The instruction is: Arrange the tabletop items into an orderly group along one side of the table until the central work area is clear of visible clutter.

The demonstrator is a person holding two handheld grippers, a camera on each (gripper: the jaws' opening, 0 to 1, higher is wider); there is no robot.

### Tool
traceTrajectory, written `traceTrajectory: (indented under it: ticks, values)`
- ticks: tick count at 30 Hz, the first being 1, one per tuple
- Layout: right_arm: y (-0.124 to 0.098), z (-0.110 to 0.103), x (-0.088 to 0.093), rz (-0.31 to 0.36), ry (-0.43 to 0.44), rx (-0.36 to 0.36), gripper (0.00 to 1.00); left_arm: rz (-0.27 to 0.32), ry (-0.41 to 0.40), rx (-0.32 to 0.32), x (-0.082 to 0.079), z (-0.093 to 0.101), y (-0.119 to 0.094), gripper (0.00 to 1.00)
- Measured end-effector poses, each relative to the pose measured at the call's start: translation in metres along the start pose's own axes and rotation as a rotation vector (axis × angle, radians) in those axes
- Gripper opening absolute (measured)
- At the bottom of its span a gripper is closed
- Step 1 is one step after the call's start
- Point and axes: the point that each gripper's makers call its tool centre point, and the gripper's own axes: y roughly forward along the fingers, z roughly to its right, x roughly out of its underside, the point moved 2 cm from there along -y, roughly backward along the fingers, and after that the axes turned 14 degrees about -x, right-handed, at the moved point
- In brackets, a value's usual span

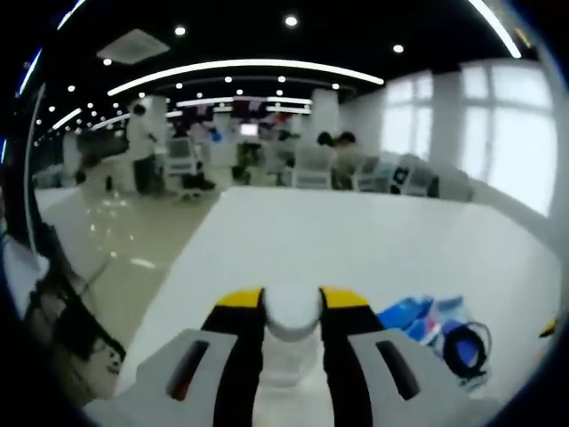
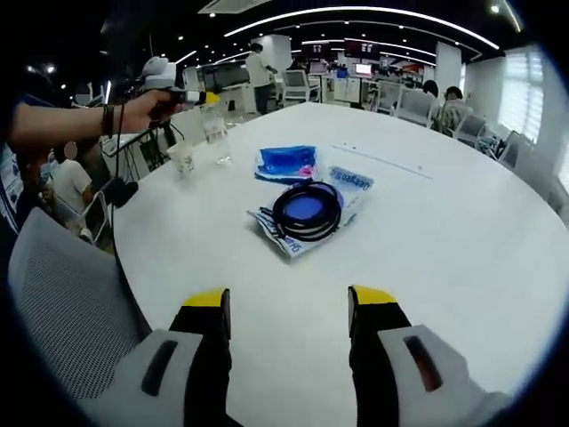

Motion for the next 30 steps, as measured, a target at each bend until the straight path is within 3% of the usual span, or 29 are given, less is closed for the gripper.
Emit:
traceTrajectory:
  ticks: [9,15,17,19,21,26,30]
  values:
    - [-0.001,0.004,0.003,-0.007,0.003,0.005,0.53,-0.002,0.011,-0.002,-0.002,0.012,0.008,0.21]
    - [0.002,0.005,0.003,-0.009,0.004,-0.001,0.53,-0.005,0.031,0.03,0.001,0.02,0.008,0.22]
    - [0.002,0.006,0.003,-0.008,0.003,-0.002,0.53,-0.006,0.036,0.05,0.001,0.022,0.008,0.27]
    - [0.002,0.007,0.002,-0.006,0.004,-0.001,0.53,-0.016,0.114,0.059,0.004,0.023,0.009,0.33]
    - [0.002,0.007,0.002,-0.005,0.006,-0.001,0.53,0.002,0.175,0.083,0.005,0.027,0.008,0.3]
    - [0.001,0.006,0.004,-0.007,0.007,0.002,0.53,0.007,0.178,0.116,0.004,0.026,0.005,0.28]
    - [-0.001,0.004,0.007,-0.01,0.008,0.003,0.53,0.01,0.283,0.147,0.006,0.025,0.007,0.26]
